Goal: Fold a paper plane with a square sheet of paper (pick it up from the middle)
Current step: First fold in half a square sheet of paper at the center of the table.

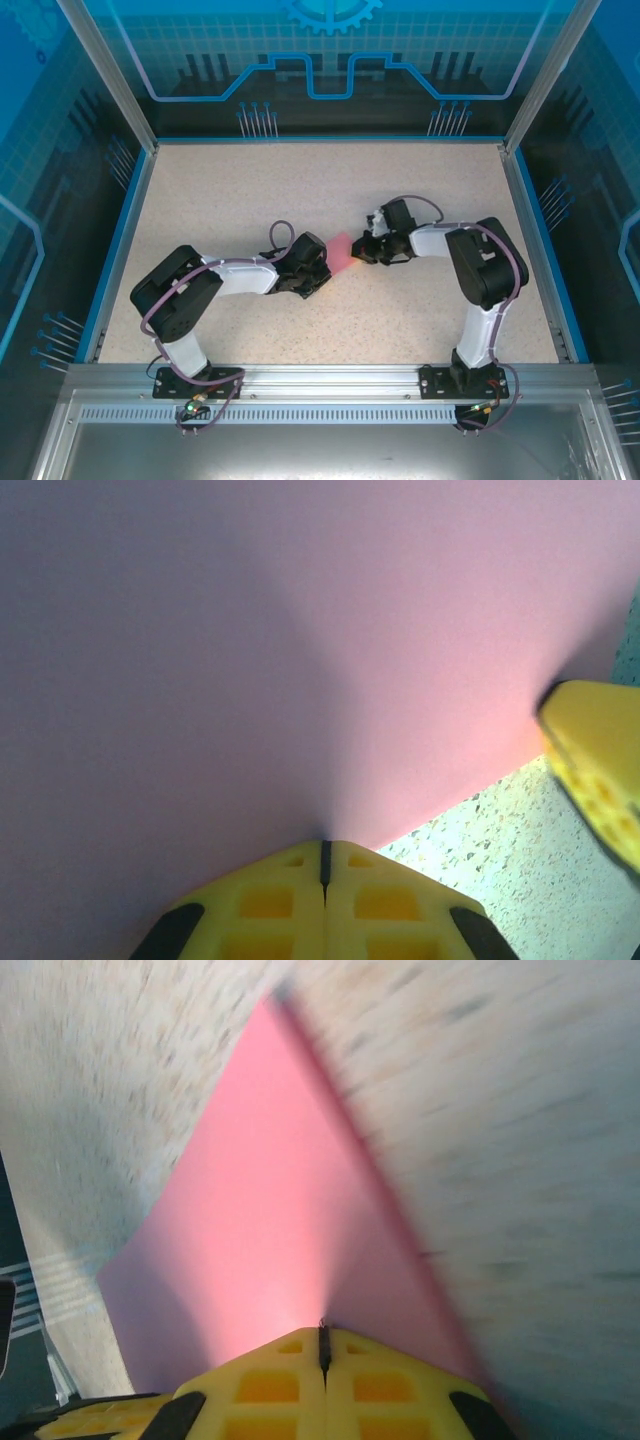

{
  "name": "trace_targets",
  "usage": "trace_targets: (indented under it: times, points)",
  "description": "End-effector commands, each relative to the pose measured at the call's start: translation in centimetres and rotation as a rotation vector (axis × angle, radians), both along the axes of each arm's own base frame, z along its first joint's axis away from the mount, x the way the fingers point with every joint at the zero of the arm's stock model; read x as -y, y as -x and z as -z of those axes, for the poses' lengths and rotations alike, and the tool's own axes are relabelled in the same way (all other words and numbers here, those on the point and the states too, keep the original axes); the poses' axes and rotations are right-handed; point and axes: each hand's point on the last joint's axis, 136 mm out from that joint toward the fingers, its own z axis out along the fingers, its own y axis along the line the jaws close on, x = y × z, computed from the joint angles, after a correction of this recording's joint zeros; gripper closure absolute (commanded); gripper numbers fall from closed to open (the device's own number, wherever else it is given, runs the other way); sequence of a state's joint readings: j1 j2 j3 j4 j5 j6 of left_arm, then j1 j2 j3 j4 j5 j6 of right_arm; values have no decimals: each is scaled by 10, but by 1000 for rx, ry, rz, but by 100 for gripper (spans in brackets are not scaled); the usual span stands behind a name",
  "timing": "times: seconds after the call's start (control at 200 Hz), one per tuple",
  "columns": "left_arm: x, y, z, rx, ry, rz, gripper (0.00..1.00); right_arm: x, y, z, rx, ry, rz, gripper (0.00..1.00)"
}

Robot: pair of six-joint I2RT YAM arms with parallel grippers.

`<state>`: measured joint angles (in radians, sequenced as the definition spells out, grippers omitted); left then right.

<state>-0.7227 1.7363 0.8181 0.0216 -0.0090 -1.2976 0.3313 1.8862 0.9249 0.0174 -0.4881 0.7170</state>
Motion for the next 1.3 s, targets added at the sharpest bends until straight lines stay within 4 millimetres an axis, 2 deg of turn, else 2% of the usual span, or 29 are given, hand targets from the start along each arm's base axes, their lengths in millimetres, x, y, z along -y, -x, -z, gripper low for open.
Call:
trace_targets:
  times: [0.0,0.075,0.095,0.165,0.25,0.335,0.42,0.445,0.6,0.765,0.935,1.0,1.02,1.04,1.17,1.295]
  points:
    - [-49,44,54,-189,-209,49,100,52,-7,8,8,134,116,100]
    - [-44,35,52,-147,-199,101,100,56,-15,-15,83,140,133,100]
    - [-43,32,51,-130,-198,129,100,57,-9,-15,83,144,133,100]
    - [-38,24,48,-90,-196,204,100,50,-9,-38,153,127,121,100]
    - [-36,18,46,-54,-191,283,100,28,-3,-58,215,106,64,100]
    - [-35,14,41,-23,-180,342,100,-3,7,-61,209,54,-11,100]
    - [-36,12,34,3,-174,364,100,-29,19,-47,124,-28,-61,100]
    - [-37,12,33,9,-171,363,100,-38,14,-52,128,-47,-70,100]
    - [-34,10,19,44,-156,377,100,-56,17,-34,69,-54,-90,100]
    - [-28,6,0,99,-119,390,100,-52,23,-11,17,-13,-66,100]
    - [-1,-4,-33,190,45,369,100,-45,34,6,-35,12,-47,100]
    - [9,-10,-41,214,89,327,100,-45,35,6,-39,4,-40,100]
    - [11,-11,-42,218,97,311,100,-46,34,5,-38,1,-38,100]
    - [14,-13,-43,222,108,293,100,-42,43,13,-61,12,-37,100]
    - [29,-21,-41,239,120,171,100,-41,50,17,-76,25,-18,100]
    - [16,-23,-27,226,58,16,100,-37,55,25,-110,39,20,100]
